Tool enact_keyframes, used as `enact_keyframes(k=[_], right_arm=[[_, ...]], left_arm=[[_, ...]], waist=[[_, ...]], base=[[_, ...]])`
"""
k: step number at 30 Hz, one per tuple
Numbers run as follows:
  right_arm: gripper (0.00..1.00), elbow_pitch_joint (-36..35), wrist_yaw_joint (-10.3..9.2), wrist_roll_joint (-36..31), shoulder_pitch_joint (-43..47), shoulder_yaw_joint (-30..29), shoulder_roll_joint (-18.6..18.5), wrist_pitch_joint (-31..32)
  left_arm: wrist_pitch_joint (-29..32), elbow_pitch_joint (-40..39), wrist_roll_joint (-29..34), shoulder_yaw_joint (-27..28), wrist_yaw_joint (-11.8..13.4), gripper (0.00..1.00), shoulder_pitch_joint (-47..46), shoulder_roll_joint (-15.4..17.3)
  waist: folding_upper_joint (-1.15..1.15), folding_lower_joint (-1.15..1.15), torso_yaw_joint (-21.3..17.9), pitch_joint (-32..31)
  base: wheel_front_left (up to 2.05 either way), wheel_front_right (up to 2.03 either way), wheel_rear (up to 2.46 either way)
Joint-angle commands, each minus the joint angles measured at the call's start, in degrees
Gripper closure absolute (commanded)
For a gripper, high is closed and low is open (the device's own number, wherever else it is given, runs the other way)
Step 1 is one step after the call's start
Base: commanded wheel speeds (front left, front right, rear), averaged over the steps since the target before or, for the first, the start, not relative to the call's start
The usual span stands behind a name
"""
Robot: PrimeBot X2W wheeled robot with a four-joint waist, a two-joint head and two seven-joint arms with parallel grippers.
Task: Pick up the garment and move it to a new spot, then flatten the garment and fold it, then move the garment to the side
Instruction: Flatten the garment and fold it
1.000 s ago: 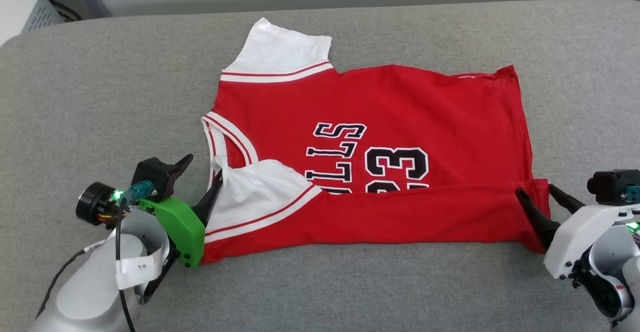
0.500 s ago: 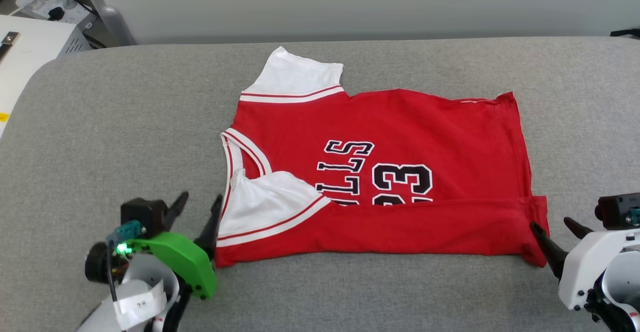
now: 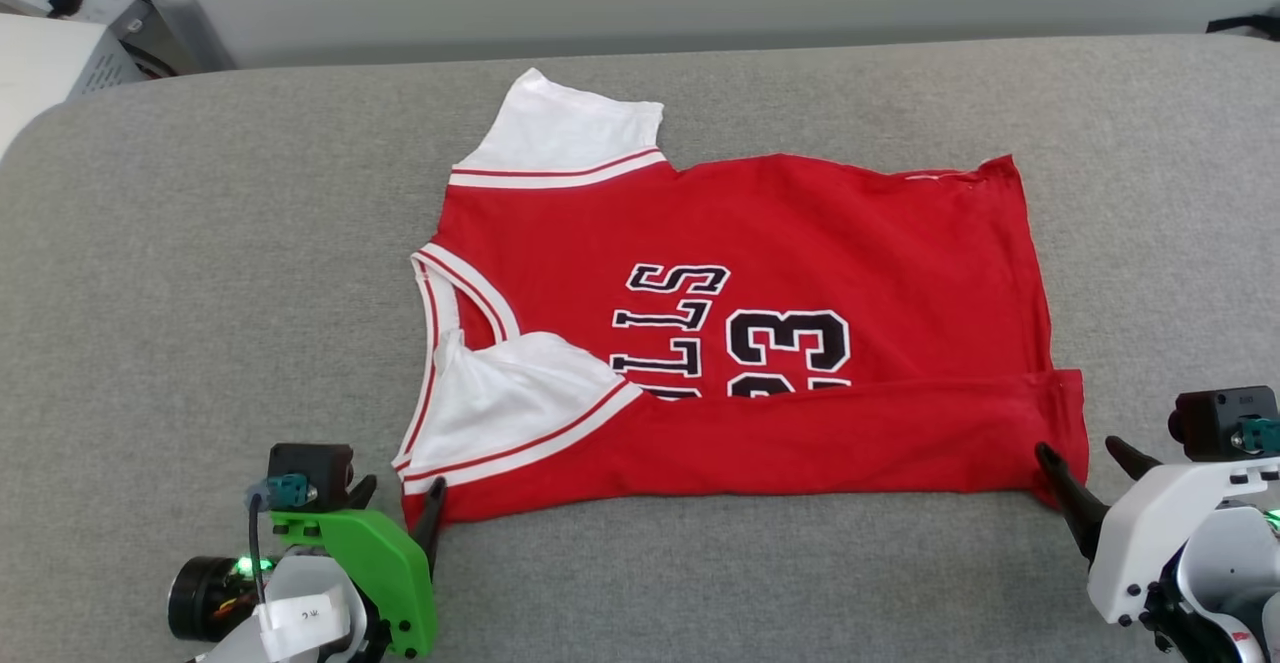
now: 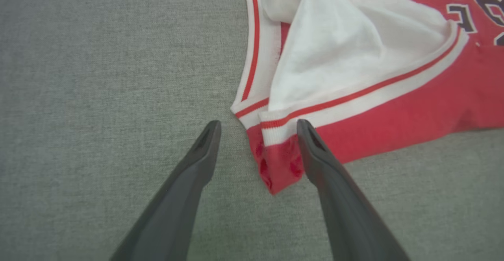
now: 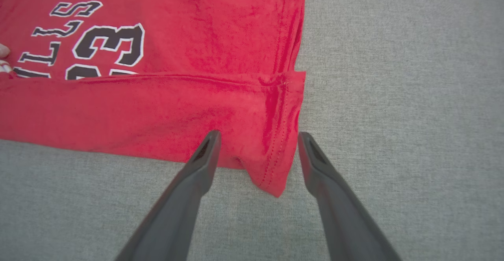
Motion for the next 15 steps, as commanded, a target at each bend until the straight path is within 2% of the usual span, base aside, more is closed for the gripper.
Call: enact_keyframes(k=[1,6,10,12,13,15], right_arm=[[0.0,-0.6,-0.05,-0.55,0.89,-0.15,0.28,0.32],[0.0,-1.41,-0.05,-0.63,0.83,0.09,0.47,0.6],[0.0,-1.72,-0.05,-0.59,0.95,-0.08,0.17,0.78],[0.0,-1.8,-0.05,-0.7,1.07,-0.12,-0.2,0.96],[0.0,-1.86,-0.05,-0.67,1.09,-0.16,-0.36,1.03],[0.0,-2.02,-0.05,-0.66,0.96,-0.43,-0.75,0.97]], left_arm=[[0.54,0.52,0.86,0.04,0.74,0.0,0.36,0.61],[2.99,3.11,0.81,-0.53,2.16,0.0,0.1,0.57],[5.59,5.33,-0.2,-1.97,0.45,0.0,-0.09,0.15],[7.37,6.33,-0.8,-3.02,-0.81,0.91,-0.08,-0.01],[7.87,6.61,-1.02,-3.39,-1.4,1.0,-0.07,-0.08],[8.07,6.89,-1.48,-3.77,-2.45,1.0,-0.09,-0.4]], waist=[[0.0,0.0,-0.87,0.84],[0.0,0.0,-1.98,1.99],[0.0,0.0,-2.27,2.61],[0.0,0.0,-2.26,2.69],[0.0,0.0,-2.22,2.66],[0.0,0.0,-1.91,2.32]], base=[[0.0,0.0,0.0],[0.0,0.0,0.0],[0.0,0.0,0.0],[0.0,0.0,0.0],[0.0,0.0,0.0],[0.0,0.0,0.0]])
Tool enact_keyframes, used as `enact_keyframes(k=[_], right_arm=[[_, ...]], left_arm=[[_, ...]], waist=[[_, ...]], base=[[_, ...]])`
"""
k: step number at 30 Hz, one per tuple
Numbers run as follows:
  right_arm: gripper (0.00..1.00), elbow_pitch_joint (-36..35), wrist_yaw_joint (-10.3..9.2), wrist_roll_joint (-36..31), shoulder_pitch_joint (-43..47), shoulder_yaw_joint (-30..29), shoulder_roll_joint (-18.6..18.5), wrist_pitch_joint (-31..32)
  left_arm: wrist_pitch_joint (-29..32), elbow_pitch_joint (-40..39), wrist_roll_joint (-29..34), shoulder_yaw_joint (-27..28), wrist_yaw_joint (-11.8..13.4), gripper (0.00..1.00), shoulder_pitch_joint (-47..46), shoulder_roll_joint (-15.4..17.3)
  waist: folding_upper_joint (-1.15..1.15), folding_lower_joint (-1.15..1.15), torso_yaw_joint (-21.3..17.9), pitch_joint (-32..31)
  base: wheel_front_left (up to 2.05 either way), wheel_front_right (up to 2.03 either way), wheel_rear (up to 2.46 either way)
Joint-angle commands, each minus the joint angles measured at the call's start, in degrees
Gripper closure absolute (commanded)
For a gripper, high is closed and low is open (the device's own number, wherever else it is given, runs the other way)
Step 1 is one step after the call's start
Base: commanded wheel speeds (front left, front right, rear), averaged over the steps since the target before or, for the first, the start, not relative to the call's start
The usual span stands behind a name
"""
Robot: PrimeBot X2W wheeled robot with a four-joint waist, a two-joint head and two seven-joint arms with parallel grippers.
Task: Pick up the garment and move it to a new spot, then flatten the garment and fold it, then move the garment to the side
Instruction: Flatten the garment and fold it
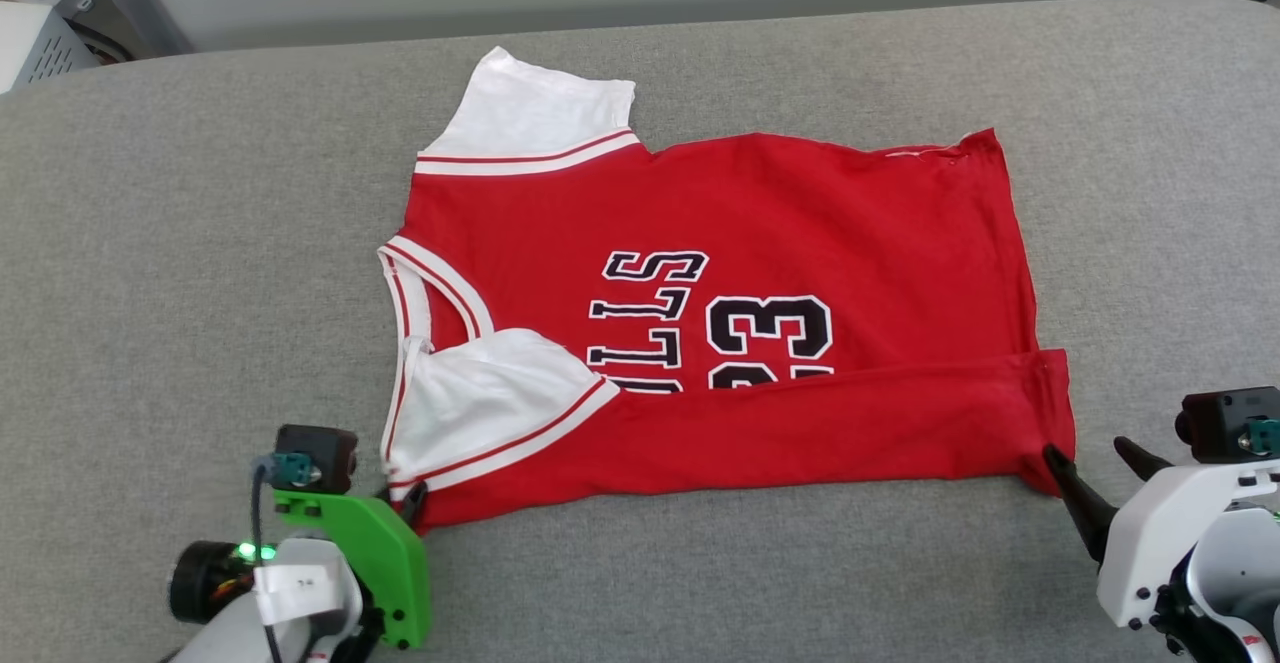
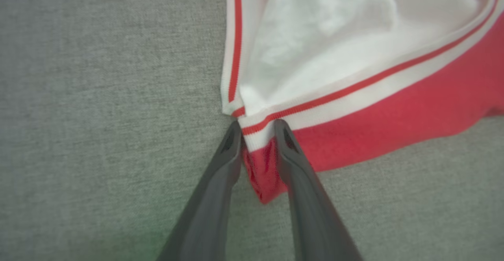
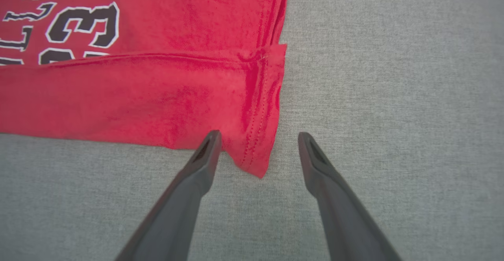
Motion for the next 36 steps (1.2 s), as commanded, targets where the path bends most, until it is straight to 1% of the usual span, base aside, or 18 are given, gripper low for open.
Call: enact_keyframes(k=[1,6,10,14,21,25,30,31,32,33,36], right_arm=[[0.0,-0.41,-0.05,-0.32,0.25,-0.46,-0.52,-0.04],[0.0,0.4,-0.05,-0.85,0.37,-0.98,-0.64,0.45],[0.0,2.01,-0.05,-1.76,0.4,-2.09,-0.39,1.09],[0.0,4.12,-0.05,-3.14,-0.43,-3.86,0.29,1.62],[0.0,7.39,-0.05,-3.86,-2.48,-6.14,2.48,1.88],[0.0,9.68,-0.05,-4.99,-3.36,-6.92,3.21,2.71],[0.0,11.91,-0.05,-5.09,-3.68,-5.47,4.1,4.67],[0.5,12.43,-0.05,-5.1,-3.8,-5.09,4.18,4.95],[0.68,12.82,-0.05,-5.09,-3.91,-4.99,4.23,5.0],[1.0,13.22,-0.05,-5.17,-4.04,-4.77,4.12,4.94],[1.0,14.37,-0.05,-5.12,-4.64,-4.74,3.12,4.2]], left_arm=[[1.85,2.4,-0.75,-2.14,-0.43,1.0,2.3,-1.44],[-1.09,0.41,-0.49,-1.63,-1.12,1.0,1.87,-2.01],[-2.01,-4.15,-0.13,-1.1,-0.51,1.0,1.65,-1.66],[-2.02,-9.4,0.31,-0.86,-0.19,1.0,1.56,-0.56],[-0.82,-16.29,1.7,-0.68,1.7,1.0,1.62,1.7],[-0.32,-18.3,2.01,-0.82,2.08,1.0,1.57,2.21],[0.12,-18.74,2.23,-1.0,2.25,1.0,1.49,2.72],[0.25,-18.67,2.27,-1.08,2.24,1.0,1.48,2.82],[0.32,-18.59,2.26,-1.13,2.23,1.0,1.49,2.87],[0.42,-18.44,2.28,-1.24,2.19,1.0,1.48,2.92],[0.68,-17.43,2.03,-1.79,1.55,1.0,1.64,2.99]], waist=[[0.0,0.0,0.58,-0.56],[0.0,0.0,2.41,-1.68],[0.0,0.0,4.04,-2.05],[0.0,0.0,5.39,-1.77],[0.0,0.0,6.65,-0.71],[0.0,0.0,6.9,-0.04],[0.0,0.0,6.9,0.67],[0.0,0.0,6.86,0.79],[0.0,0.0,6.84,0.85],[0.0,0.0,6.83,0.86],[0.0,0.0,6.63,0.19]], base=[[0.0,0.0,0.0],[0.0,0.0,0.0],[0.0,0.0,0.0],[0.0,0.0,0.0],[0.0,0.0,0.0],[0.0,0.0,0.0],[0.0,0.0,0.0],[0.0,0.0,0.0],[0.0,0.0,0.0],[0.0,0.0,0.0],[0.0,0.0,0.0]])
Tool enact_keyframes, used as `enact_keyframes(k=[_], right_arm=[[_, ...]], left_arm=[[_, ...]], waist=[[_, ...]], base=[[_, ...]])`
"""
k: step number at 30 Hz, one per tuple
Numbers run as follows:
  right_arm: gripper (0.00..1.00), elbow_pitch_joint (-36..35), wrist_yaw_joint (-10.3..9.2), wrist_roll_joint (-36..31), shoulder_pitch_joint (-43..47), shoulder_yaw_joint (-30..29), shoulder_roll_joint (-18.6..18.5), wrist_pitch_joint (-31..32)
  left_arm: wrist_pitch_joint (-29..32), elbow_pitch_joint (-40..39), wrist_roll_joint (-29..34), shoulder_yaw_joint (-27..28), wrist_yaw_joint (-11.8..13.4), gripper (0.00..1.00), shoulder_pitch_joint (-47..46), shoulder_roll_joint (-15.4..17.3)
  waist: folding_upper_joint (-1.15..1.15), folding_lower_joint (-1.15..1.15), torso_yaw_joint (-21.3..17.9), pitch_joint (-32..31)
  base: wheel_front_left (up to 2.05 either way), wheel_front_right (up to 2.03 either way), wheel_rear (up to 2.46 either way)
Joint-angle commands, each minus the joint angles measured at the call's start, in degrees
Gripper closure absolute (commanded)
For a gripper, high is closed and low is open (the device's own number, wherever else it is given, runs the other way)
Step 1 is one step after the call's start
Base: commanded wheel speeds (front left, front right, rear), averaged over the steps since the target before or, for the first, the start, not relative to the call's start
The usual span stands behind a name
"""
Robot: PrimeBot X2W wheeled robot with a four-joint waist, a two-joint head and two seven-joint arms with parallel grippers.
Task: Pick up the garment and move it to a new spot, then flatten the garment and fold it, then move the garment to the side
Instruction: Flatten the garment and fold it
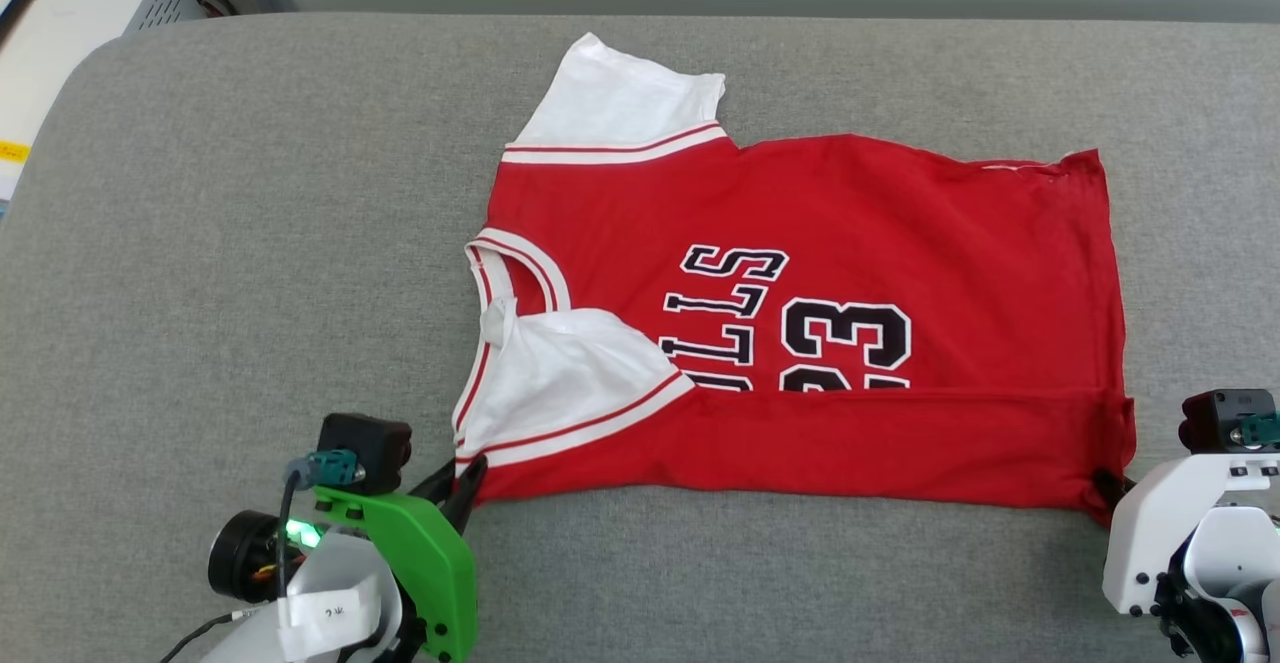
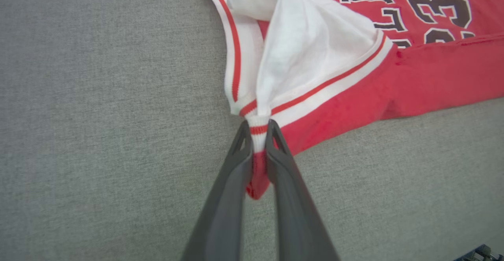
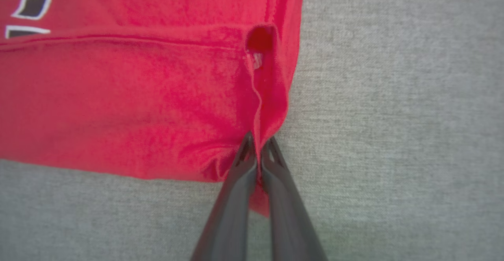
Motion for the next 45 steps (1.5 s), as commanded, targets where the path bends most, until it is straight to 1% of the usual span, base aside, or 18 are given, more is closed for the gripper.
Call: enact_keyframes(k=[1,6,13,17,20,23,27,32,33,34,35,40,43,45], right_arm=[[1.0,1.27,-0.05,-0.07,-0.07,0.09,-0.34,0.01],[1.0,0.65,-0.05,0.07,-0.69,-0.37,-2.32,0.38],[1.0,-2.65,-0.05,1.61,1.26,-0.97,-6.01,3.14],[1.0,-5.69,-0.05,2.95,4.19,-2.05,-7.41,5.83],[1.0,-8.01,-0.05,4.36,7.01,-2.98,-7.96,9.11],[1.0,-10.26,-0.05,4.99,9.38,-3.95,-8.15,11.59],[1.0,-11.69,-0.05,4.68,11.97,-5.43,-7.25,13.34],[1.0,-10.82,-0.05,4.91,12.13,-5.65,-5.42,12.38],[0.1,-10.36,-0.05,4.74,11.69,-5.58,-5.31,11.33],[0.0,-9.9,-0.05,4.54,11.37,-5.51,-5.28,10.5],[0.0,-9.51,-0.05,4.51,11.07,-5.29,-5.21,9.7],[0.0,-9.43,-0.05,5.38,9.12,-4.11,-5.2,3.63],[0.0,-10.35,-0.05,5.67,8.1,-3.52,-5.53,-1.41],[0.0,-11.05,-0.05,6.41,7.42,-3.69,-5.06,-4.94]], left_arm=[[0.43,0.33,0.93,-0.34,-0.39,1.0,0.42,0.6],[1.28,1.27,0.84,-1.22,-1.28,1.0,0.88,1.41],[1.28,1.34,0.14,-1.43,-1.25,1.0,2.62,2.15],[1.52,0.73,-0.6,-2.0,-1.27,1.0,4.33,2.23],[1.45,0.15,-1.74,-2.45,-1.49,1.0,6.09,1.86],[1.37,-0.04,-2.32,-3.05,-1.74,1.0,7.24,1.41],[0.67,0.76,-3.06,-3.6,-2.75,1.0,7.33,-0.07],[0.31,4.11,-3.06,-4.55,-4.1,1.0,6.28,-1.62],[0.17,5.13,-2.68,-4.81,-4.25,0.73,5.99,-1.76],[-0.15,5.96,-2.29,-4.94,-4.31,0.02,5.7,-1.92],[-0.62,6.79,-1.96,-4.97,-4.31,0.0,5.42,-2.15],[-6.28,9.69,-0.65,-3.34,-3.94,0.0,4.0,-4.03],[-11.54,10.15,0.04,-1.49,-3.8,0.0,3.15,-5.21],[-14.94,10.05,0.62,-0.4,-4.19,0.0,2.6,-5.45]], waist=[[0.0,0.0,-0.13,-0.43],[0.0,0.0,-0.46,-1.57],[0.0,0.0,-0.26,-3.78],[0.0,0.0,0.09,-4.77],[0.0,0.0,0.26,-5.49],[0.0,0.0,0.38,-5.83],[0.0,0.0,0.59,-5.85],[0.0,0.0,0.41,-5.67],[0.0,0.0,0.37,-5.65],[0.0,0.0,0.4,-5.69],[0.0,0.0,0.42,-5.78],[0.0,0.0,0.45,-6.83],[0.0,0.0,0.45,-7.85],[0.0,0.0,0.42,-8.52]], base=[[0.0,0.0,0.0],[0.0,0.0,0.0],[0.0,0.0,0.0],[0.0,0.0,0.0],[0.0,0.0,0.0],[0.0,0.0,0.0],[0.0,0.0,0.0],[0.0,0.0,0.0],[0.0,0.0,0.0],[0.0,0.0,0.0],[0.0,0.0,0.0],[0.0,0.0,0.0],[0.0,0.0,0.0],[0.0,0.0,0.0]])
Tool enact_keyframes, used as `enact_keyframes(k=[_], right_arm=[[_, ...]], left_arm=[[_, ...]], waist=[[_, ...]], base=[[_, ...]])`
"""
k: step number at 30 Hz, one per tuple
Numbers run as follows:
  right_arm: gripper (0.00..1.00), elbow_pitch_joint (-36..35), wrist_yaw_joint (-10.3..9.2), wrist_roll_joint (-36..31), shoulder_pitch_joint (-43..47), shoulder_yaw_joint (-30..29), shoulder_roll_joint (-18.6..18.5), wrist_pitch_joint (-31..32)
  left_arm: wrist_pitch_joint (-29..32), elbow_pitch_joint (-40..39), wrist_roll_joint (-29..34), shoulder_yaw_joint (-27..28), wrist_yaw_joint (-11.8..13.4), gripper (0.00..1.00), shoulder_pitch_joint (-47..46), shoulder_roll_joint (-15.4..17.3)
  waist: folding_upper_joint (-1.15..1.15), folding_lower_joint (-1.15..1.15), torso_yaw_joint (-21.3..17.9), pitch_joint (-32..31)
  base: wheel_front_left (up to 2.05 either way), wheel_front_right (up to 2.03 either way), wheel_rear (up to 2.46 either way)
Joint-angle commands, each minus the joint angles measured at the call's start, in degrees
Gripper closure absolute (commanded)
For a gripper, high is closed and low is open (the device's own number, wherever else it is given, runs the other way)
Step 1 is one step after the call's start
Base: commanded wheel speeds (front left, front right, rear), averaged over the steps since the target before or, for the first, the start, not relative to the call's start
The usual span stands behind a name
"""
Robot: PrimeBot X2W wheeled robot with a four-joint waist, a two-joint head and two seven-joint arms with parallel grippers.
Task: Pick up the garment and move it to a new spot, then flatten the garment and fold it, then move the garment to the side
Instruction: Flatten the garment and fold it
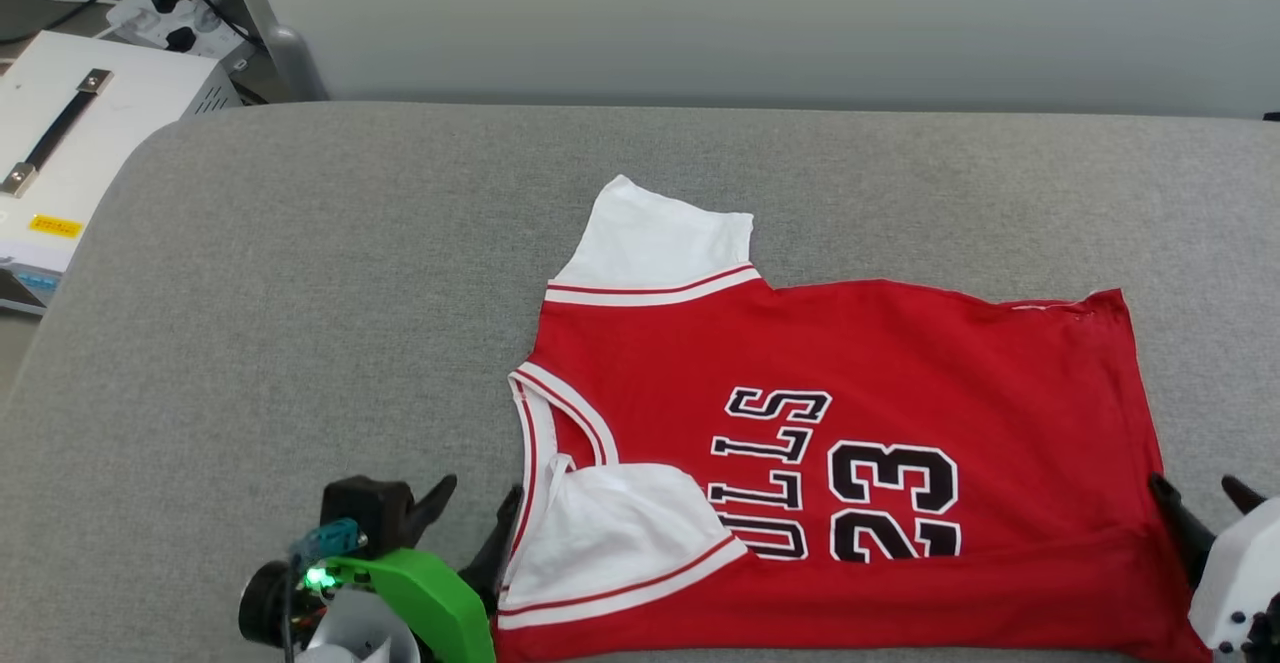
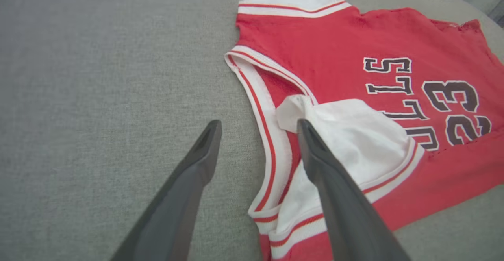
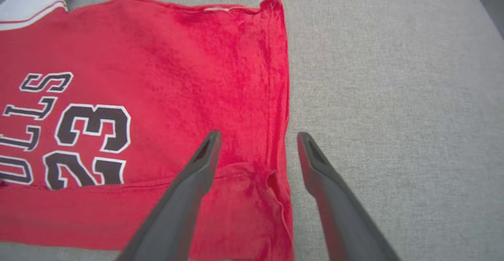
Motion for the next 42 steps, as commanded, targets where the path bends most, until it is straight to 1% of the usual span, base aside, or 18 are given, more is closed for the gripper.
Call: enact_keyframes(k=[1,6,9,12,13,15,16,20,24,31,34,36,38,42], right_arm=[[0.0,-0.79,-0.05,0.25,-1.26,0.05,0.04,-2.12],[0.0,-3.72,-0.05,-0.48,-2.1,1.04,0.81,-11.22],[0.0,-5.21,-0.05,-1.57,-2.16,1.78,1.35,-16.39],[0.0,-6.21,-0.05,-2.6,-1.77,2.56,2.27,-21.31],[0.0,-6.74,-0.05,-3.61,-1.31,3.19,3.02,-25.13],[0.0,-6.83,-0.05,-3.9,-1.02,3.48,3.62,-26.9],[0.0,-6.74,-0.05,-4.17,-0.82,3.69,3.96,-27.86],[0.0,-5.77,-0.05,-5.01,-0.58,4.73,4.33,-29.47],[0.0,-5.0,-0.05,-5.03,-0.92,5.49,4.6,-30.26],[0.0,-4.38,-0.05,-4.59,-2.25,6.33,4.51,-30.82],[0.0,-4.48,-0.05,-4.42,-2.73,6.72,4.44,-30.87],[0.0,-4.64,-0.05,-4.36,-3.11,7.03,4.41,-30.72],[0.0,-5.13,-0.05,-4.24,-3.82,7.34,4.42,-30.65],[0.0,-6.32,-0.05,-4.17,-5.48,8.21,4.39,-30.55]], left_arm=[[-1.93,0.1,1.31,0.71,-0.11,0.0,-1.34,-0.01],[-9.93,-1.07,4.12,2.89,-0.07,0.0,-2.68,-0.22],[-12.41,-2.47,5.8,4.99,0.46,0.0,-2.8,-1.01],[-13.18,-4.46,8.46,7.61,0.62,0.0,-2.05,-2.2],[-13.24,-7.64,11.71,11.88,0.26,0.0,-0.72,-4.68],[-13.25,-8.92,12.93,14.32,-0.75,0.0,0.78,-6.71],[-13.26,-9.07,13.59,15.81,-1.84,0.0,1.94,-8.01],[-13.27,-8.12,16.36,18.7,-5.09,0.0,3.94,-10.73],[-13.27,-7.38,19.09,21.03,-7.45,0.0,4.58,-12.78],[-13.27,-6.19,22.74,23.79,-11.08,0.0,4.02,-14.58],[-13.27,-4.97,23.43,23.81,-12.71,0.0,2.73,-14.52],[-12.96,-3.43,23.76,22.96,-13.83,0.0,1.07,-13.91],[-11.57,-2.53,23.91,22.09,-14.79,0.0,-1.65,-13.18],[-6.34,-0.69,23.63,19.96,-16.57,0.0,-9.09,-10.83]], waist=[[0.0,0.0,-0.01,-0.9],[0.0,0.0,-0.33,-1.96],[0.0,0.0,-0.5,-2.11],[0.0,0.0,-0.55,-2.02],[0.0,0.0,-0.51,-1.68],[0.0,0.0,-0.44,-1.51],[0.0,0.0,-0.41,-1.41],[0.0,0.0,-0.52,-1.16],[0.0,0.0,-0.71,-0.77],[0.0,0.0,-2.09,0.68],[0.0,0.0,-3.19,1.88],[0.0,0.0,-4.16,2.99],[0.0,0.0,-5.25,4.45],[0.0,0.0,-7.58,7.87]], base=[[0.0,0.0,0.0],[0.0,0.0,0.0],[0.0,0.0,0.0],[0.0,0.0,0.0],[0.0,0.0,0.0],[0.0,0.0,0.0],[0.0,0.0,0.0],[0.0,0.0,0.0],[0.0,0.0,0.0],[0.0,0.0,0.0],[0.0,0.0,0.0],[0.0,0.0,0.0],[0.0,0.0,0.0],[0.0,0.0,0.0]])
